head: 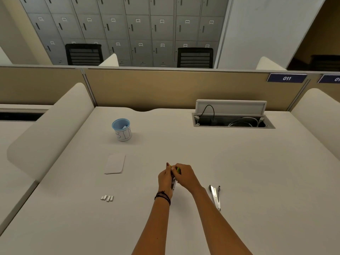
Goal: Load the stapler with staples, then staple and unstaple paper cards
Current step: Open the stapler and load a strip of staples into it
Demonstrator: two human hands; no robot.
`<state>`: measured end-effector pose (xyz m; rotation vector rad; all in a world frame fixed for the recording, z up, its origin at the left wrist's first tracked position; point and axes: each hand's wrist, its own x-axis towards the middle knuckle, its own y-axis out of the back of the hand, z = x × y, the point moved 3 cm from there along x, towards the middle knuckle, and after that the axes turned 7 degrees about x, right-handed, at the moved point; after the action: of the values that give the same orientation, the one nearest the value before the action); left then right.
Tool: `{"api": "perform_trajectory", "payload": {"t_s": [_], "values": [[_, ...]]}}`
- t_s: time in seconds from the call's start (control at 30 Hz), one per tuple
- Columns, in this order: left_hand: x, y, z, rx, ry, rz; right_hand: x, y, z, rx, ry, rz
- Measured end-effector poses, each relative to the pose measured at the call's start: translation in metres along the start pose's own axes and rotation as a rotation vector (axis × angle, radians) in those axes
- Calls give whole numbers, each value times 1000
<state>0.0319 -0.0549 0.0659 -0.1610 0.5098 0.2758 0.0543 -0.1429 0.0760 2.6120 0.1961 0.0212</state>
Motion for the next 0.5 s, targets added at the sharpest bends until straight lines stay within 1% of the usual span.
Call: {"api": "perform_trajectory", "payload": {"t_s": [0.1, 0.23, 0.5], "values": [[-1, 0, 1, -28, -19, 29, 0, -2, -4, 11, 16, 31], [-1, -2, -1, -22, -15, 80, 0, -5, -2, 46, -7, 76], [8, -7, -8, -33, 18, 90, 2, -3, -1, 74, -22, 83]]}}
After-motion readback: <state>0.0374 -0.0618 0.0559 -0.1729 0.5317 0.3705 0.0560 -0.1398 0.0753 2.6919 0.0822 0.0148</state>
